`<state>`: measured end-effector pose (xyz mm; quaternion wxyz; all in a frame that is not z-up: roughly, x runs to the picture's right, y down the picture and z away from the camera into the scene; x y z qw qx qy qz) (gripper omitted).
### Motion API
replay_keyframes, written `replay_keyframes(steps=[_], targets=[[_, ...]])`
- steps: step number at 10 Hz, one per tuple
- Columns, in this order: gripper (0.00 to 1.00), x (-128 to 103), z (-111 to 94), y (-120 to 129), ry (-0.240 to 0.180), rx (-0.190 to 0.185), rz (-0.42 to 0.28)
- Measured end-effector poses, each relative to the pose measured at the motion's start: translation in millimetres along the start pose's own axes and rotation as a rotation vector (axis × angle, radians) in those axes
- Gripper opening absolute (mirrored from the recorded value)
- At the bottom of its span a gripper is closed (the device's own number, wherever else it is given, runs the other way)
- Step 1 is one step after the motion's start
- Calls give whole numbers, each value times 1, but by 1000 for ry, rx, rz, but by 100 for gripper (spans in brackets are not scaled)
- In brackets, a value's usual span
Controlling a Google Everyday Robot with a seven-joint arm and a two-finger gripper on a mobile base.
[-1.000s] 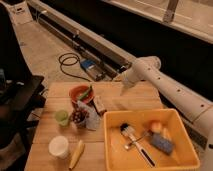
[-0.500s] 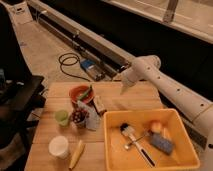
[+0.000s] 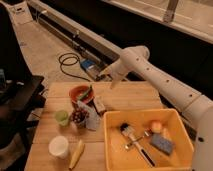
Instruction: Place pepper in red bowl
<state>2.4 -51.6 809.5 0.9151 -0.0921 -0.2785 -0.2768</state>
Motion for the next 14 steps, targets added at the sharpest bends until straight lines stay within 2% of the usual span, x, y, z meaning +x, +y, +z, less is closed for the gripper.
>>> replay_keyframes(steps=[1, 2, 4, 7, 9, 11, 14], targets=[[66, -10, 7, -9, -17, 3, -25], [66, -32, 23, -28, -51, 11, -70], [66, -56, 38, -47, -74, 31, -106], [66, -55, 38, -47, -71, 31, -103], [66, -40, 35, -33, -69, -21, -84], [66, -28, 41, -22, -78, -52, -84], [66, -19, 82, -17, -114, -86, -66]])
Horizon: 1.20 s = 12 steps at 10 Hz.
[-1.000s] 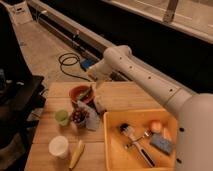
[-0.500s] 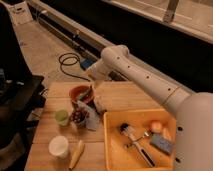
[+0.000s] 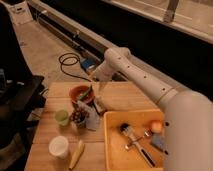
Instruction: Place pepper in red bowl
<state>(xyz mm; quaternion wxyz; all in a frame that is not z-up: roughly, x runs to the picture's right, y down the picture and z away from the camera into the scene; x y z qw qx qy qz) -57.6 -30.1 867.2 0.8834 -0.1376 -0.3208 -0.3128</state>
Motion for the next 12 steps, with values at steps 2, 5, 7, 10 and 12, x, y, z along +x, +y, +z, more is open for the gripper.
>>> replay_keyframes(steps=[2, 5, 7, 10, 12], targets=[[66, 7, 23, -11, -25, 10, 21], [66, 5, 42, -29, -27, 35, 34], [66, 11, 46, -32, -10, 48, 45], [66, 27, 54, -30, 29, 43, 64], [66, 42, 56, -23, 54, 37, 84]])
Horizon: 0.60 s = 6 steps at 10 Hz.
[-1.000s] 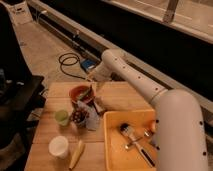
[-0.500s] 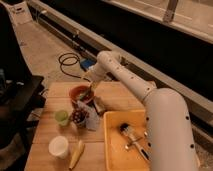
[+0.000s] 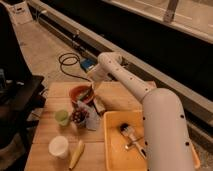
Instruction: Place pepper in red bowl
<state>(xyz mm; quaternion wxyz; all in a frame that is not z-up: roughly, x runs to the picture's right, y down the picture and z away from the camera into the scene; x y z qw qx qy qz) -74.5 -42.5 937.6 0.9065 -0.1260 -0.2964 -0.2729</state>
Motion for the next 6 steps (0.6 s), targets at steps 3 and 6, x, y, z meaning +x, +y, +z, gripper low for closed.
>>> replay_keyframes(steps=[3, 6], targets=[[66, 6, 4, 4, 12, -4, 9], [66, 4, 5, 5, 9, -1, 8]])
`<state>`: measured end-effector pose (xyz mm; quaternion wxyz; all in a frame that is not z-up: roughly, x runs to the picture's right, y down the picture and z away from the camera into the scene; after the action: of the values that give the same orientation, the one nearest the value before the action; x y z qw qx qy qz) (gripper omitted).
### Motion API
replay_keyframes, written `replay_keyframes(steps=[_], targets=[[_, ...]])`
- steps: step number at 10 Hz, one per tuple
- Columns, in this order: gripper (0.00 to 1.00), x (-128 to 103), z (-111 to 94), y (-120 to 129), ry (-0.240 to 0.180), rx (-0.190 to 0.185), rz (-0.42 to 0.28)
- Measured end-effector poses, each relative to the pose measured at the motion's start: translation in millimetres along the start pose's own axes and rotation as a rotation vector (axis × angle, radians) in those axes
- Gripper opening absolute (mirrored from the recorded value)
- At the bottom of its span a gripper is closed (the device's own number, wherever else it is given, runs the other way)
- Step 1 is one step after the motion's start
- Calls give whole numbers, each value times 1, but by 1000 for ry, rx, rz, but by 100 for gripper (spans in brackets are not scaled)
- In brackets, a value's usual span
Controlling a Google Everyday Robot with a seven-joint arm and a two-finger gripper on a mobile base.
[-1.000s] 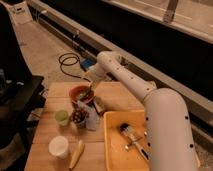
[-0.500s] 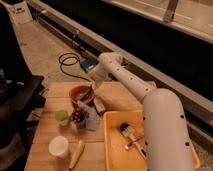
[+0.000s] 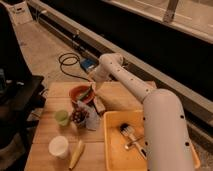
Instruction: Place pepper in red bowl
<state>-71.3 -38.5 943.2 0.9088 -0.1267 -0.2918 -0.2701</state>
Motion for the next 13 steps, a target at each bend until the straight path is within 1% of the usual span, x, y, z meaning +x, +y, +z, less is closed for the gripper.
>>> replay_keyframes(steps=[2, 5, 7, 8, 9, 12, 13], targets=[[64, -2, 0, -2, -5, 3, -4], [34, -5, 4, -2, -16, 1, -10], [12, -6, 5, -2, -21, 0, -10], [5, -6, 5, -2, -21, 0, -11], [1, -7, 5, -2, -21, 0, -12], [0, -9, -1, -5, -18, 16, -14], [0, -9, -10, -8, -13, 29, -14]])
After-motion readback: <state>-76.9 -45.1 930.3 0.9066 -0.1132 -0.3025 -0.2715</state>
